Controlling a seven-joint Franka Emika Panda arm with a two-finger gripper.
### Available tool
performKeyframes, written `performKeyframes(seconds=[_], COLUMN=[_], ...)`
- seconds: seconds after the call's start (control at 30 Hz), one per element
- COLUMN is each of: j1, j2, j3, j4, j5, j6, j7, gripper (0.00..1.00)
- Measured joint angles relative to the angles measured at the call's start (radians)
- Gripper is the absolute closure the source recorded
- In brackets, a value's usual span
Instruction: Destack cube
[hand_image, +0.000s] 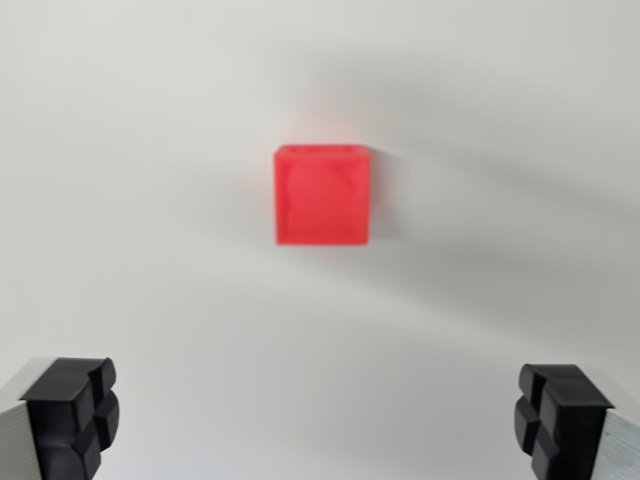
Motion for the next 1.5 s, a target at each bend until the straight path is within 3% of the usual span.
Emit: performKeyframes(seconds=[0.8, 1.5], j1=[0.000, 0.000], j2=[-0.101, -0.116], j3=[-0.002, -0.003], j4=[0.086, 0.107], j5=[0.000, 0.000], j6=[-0.189, -0.226], j7=[-0.001, -0.001], gripper=[0.00, 0.00])
